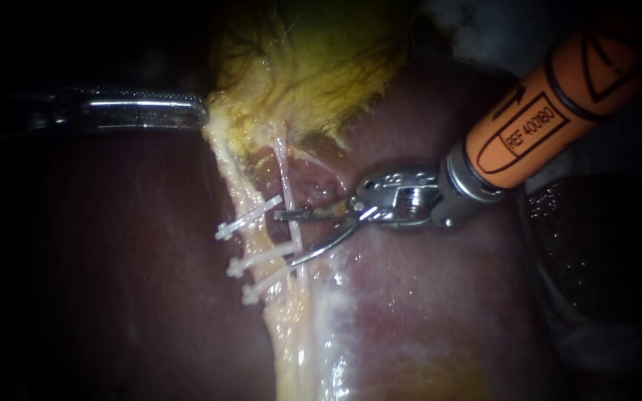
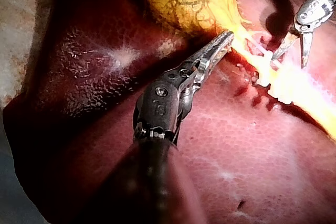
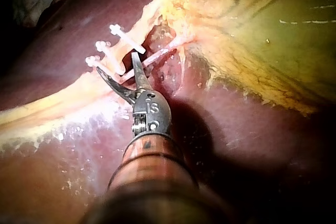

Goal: Go to the cutting position left tube

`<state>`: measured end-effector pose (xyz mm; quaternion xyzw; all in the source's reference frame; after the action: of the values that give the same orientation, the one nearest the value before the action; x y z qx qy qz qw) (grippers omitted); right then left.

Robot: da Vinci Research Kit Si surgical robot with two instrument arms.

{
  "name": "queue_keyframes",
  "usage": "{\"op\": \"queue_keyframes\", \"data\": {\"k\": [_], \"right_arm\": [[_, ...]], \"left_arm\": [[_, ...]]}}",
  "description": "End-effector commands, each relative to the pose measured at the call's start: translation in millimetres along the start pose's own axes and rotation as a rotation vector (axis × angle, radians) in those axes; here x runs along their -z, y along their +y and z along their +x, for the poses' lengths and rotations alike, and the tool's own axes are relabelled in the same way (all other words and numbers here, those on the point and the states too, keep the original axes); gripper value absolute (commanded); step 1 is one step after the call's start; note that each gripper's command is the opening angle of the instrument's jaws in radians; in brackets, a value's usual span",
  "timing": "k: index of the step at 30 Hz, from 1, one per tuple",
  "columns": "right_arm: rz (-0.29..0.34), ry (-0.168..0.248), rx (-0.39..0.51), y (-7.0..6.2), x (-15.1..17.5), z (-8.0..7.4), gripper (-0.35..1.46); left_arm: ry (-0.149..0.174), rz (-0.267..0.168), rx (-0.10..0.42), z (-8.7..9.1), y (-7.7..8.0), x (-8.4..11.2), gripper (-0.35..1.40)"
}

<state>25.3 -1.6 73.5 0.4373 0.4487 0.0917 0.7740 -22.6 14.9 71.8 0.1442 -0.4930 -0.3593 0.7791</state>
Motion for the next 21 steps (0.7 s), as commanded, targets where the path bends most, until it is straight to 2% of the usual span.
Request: {"op": "queue_keyframes", "data": {"k": [1, 14, 21], "right_arm": [[0.003, -0.003, -0.002, 0.2, -0.2, -0.1, 1.29], [0.041, -0.031, -0.018, 2.0, -2.8, -0.8, 1.29], [0.093, -0.011, -0.027, 2.6, -4.1, -0.4, 1.29]], "left_arm": [[0.000, 0.000, 0.000, 0.0, 0.0, 0.0, -0.35], [0.000, 0.000, 0.000, 0.0, 0.0, 0.0, -0.35], [0.000, 0.000, 0.000, 0.0, 0.0, 0.0, -0.35]]}}
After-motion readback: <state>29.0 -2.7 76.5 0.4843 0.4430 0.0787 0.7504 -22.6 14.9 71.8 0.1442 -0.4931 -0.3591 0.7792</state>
